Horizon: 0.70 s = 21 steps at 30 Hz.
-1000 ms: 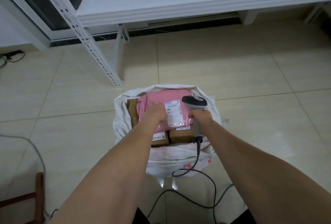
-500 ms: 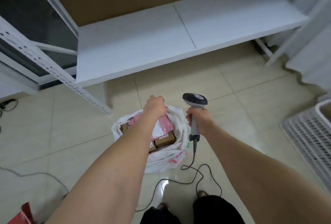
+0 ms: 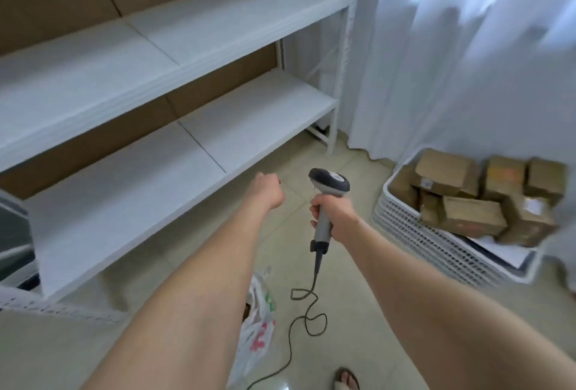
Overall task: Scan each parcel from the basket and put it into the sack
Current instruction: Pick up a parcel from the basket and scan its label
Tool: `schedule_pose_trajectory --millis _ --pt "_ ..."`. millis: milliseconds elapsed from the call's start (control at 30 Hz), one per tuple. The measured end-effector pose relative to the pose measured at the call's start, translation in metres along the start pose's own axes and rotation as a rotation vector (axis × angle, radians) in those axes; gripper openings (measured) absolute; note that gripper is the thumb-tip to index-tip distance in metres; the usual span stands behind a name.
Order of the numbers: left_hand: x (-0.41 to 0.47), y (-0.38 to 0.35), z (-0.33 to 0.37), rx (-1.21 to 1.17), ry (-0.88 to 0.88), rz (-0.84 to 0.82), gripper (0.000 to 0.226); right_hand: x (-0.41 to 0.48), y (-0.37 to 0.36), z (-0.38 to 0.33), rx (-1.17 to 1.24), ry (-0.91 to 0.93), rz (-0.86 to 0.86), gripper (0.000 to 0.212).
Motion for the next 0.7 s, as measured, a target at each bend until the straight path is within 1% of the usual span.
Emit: schedule_pose_trajectory --millis 167,300,433,500,567,700 --pt "0.01 -0.016 0.117 0.059 -0.161 -0.021 0.044 -0.001 0.093 -0.033 0.106 -0.014 0.117 0.023" --pt "0.019 -0.046 0.205 0.105 -0.249 -0.072 0.044 0.011 0.176 -0.047 0.213 -0.047 0.179 0.025" --pt "0.034 -0.09 0.286 0.139 -0.293 -0.118 0.045 0.037 0.259 -0.057 0.258 -0.023 0.228 0.023" --pt "0.045 -0.114 0.326 0.159 -0.309 -0.128 0.045 0.054 0.298 -0.062 0.309 -0.038 0.226 0.022" --pt "0.056 -0.14 0.364 0.165 -0.321 -0.146 0.043 0.071 0.339 -0.067 0.355 -0.056 0.258 0.017" --pt "0.082 -0.192 0.428 0.135 -0.322 -0.211 0.042 0.104 0.41 -0.072 0.36 -0.111 0.311 0.007"
Point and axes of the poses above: each hand's wrist, its own x-axis towards the middle knuckle, its own y-axis out of the back of the hand, z = x × y, the point moved 6 cm from there along x, towards the middle knuckle, and after that the axes turned 11 degrees about -x, right-handed, at the moved point
